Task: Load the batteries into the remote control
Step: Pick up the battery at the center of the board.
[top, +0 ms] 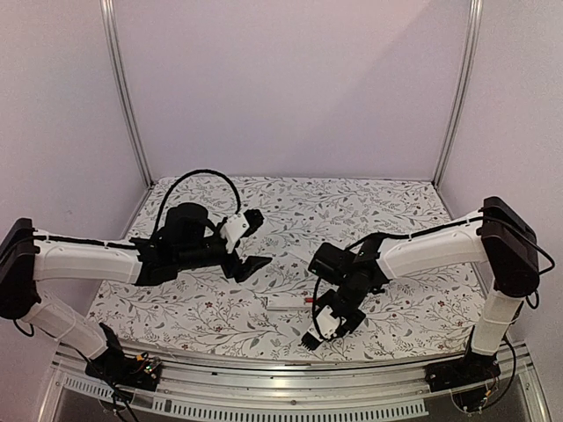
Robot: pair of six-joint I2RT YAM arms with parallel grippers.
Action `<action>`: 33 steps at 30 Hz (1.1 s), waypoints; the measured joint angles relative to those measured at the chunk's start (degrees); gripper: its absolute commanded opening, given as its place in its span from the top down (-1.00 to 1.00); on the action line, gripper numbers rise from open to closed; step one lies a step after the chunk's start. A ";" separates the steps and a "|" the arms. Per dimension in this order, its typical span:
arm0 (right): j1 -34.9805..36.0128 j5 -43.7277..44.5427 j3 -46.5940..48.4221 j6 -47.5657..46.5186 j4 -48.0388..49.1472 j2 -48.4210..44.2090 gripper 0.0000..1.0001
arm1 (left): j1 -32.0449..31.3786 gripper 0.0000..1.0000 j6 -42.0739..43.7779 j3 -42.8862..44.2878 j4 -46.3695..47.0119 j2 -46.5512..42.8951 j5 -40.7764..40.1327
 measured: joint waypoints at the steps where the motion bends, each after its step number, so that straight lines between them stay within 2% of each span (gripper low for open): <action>1: 0.00 0.20 0.02 0.42 -0.02 0.04 0.35 | 0.00 -0.69 0.02 0.02 -0.22 0.13 0.00; 5: -0.04 0.55 0.02 1.31 -0.04 0.13 0.52 | 0.00 -0.69 0.15 0.11 -0.81 0.20 0.02; 21: -1.07 1.29 0.09 1.97 0.00 0.15 0.55 | 0.00 -0.70 0.22 0.44 -1.95 0.20 0.09; 33: -1.75 1.29 1.07 2.40 -1.09 0.87 0.88 | 0.00 -0.69 0.59 0.52 -2.10 0.20 0.11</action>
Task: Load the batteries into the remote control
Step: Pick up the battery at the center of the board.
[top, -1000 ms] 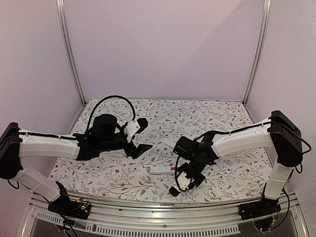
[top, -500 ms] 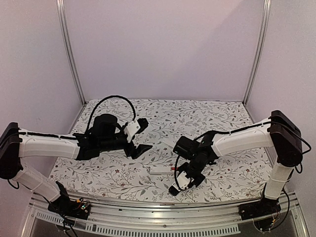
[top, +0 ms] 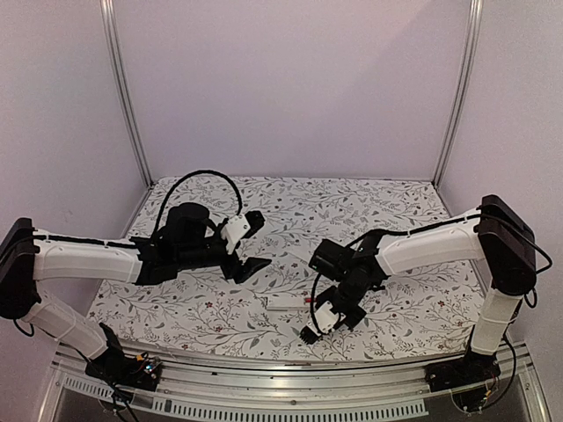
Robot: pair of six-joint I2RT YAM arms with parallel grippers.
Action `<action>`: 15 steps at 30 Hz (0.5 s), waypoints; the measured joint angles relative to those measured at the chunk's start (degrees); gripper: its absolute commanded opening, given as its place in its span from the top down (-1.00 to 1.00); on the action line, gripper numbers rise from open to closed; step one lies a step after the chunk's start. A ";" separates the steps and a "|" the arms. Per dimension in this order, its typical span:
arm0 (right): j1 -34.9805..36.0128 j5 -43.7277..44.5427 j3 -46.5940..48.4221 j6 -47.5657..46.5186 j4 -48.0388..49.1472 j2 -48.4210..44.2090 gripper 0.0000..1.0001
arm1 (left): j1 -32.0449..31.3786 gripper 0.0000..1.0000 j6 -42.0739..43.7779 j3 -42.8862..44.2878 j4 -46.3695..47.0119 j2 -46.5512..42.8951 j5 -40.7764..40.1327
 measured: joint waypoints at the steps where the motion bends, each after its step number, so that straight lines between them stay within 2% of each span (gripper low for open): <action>1: -0.02 -0.15 0.04 0.37 -0.04 0.00 0.92 | 0.00 -0.70 0.00 0.00 0.00 0.00 0.00; 3: -0.07 -0.44 0.17 1.07 -0.17 0.02 1.00 | 0.00 -0.69 0.02 0.00 0.00 0.02 0.02; 9: -0.15 -1.79 0.79 5.18 -0.28 0.39 1.00 | 0.00 -0.69 0.00 0.11 0.00 0.09 0.04; 15: -1.20 -9.62 0.81 15.52 4.48 -1.33 1.00 | 0.11 -0.70 -0.37 0.09 0.35 0.09 0.31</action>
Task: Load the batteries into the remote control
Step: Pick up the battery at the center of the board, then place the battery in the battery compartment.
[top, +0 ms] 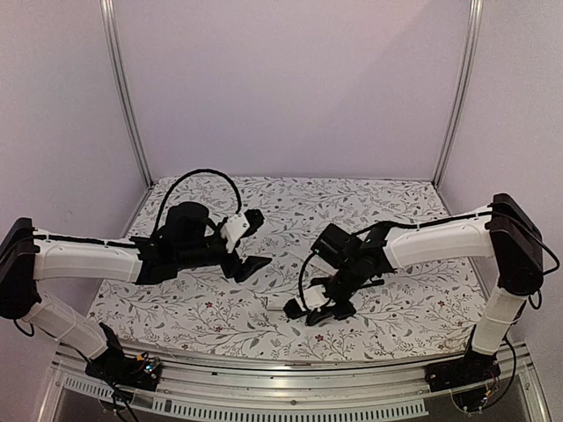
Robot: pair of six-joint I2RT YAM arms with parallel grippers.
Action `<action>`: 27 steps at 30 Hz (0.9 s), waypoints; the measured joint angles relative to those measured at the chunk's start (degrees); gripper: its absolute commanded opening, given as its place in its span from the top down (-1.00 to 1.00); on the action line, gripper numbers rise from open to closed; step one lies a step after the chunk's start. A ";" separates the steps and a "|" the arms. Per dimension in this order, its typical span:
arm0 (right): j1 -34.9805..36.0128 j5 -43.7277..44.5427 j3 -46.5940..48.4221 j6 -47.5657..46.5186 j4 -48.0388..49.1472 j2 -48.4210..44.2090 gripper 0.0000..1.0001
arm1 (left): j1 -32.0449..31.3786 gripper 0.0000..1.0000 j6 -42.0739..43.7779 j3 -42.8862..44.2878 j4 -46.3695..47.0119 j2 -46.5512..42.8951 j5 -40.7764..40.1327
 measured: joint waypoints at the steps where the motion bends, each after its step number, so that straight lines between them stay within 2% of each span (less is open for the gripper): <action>1: -0.55 -1.53 -0.09 2.25 1.90 -1.11 1.00 | 0.13 -0.69 -0.31 0.00 0.20 0.00 0.11; 7: -4.98 -6.29 -2.54 21.42 18.67 -7.10 1.00 | -0.81 -0.68 0.72 -0.04 0.00 2.62 0.81; 13: -9.11 -9.90 -10.05 33.05 32.89 -7.21 1.00 | -5.05 -0.71 6.32 -1.27 -3.93 8.37 1.99; 18: -10.75 -11.54 -14.27 37.94 40.81 -6.47 1.00 | -5.22 -0.68 9.25 -1.57 -4.09 11.13 4.70; 23: -10.82 -12.55 -15.67 39.47 46.14 -4.39 1.00 | -5.22 -0.64 10.43 1.60 -5.29 18.69 5.33; 27: -10.88 -13.00 -17.62 39.87 49.07 -3.34 1.00 | -5.22 -0.60 10.73 2.60 -5.92 20.87 5.75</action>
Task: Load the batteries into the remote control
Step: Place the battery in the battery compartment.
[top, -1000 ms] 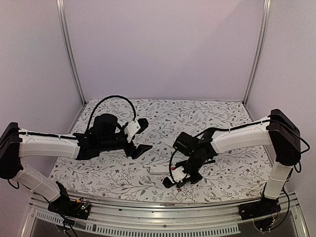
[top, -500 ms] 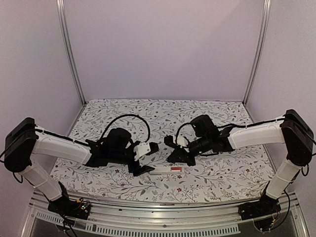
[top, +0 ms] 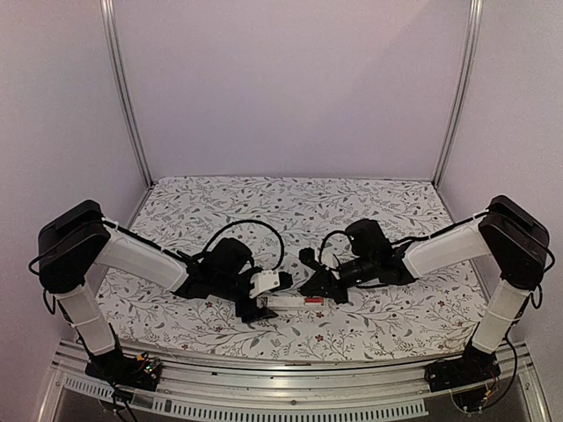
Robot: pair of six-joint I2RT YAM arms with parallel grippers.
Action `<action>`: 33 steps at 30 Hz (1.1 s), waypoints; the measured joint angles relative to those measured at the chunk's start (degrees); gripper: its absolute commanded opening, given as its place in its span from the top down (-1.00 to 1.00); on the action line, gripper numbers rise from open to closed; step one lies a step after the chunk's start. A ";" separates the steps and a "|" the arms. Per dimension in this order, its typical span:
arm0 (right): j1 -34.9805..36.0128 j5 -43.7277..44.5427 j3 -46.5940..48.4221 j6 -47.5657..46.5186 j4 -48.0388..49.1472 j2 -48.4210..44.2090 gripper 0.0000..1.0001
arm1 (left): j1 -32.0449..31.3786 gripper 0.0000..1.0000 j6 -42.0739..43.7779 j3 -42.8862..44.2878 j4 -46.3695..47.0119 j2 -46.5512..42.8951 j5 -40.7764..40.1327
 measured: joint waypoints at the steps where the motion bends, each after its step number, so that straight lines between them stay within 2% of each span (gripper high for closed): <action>1: -0.02 -0.11 -0.44 -0.02 0.48 0.33 1.00 | 0.00 -0.57 0.07 0.09 0.02 0.00 0.07; 16: -0.07 1.05 -1.64 -3.43 1.31 2.56 1.00 | 0.00 -0.17 0.35 0.20 1.07 0.02 2.84; 33: -0.04 4.68 -1.90 -8.79 -2.03 2.40 1.00 | 0.00 0.29 0.98 -0.15 1.40 0.15 3.28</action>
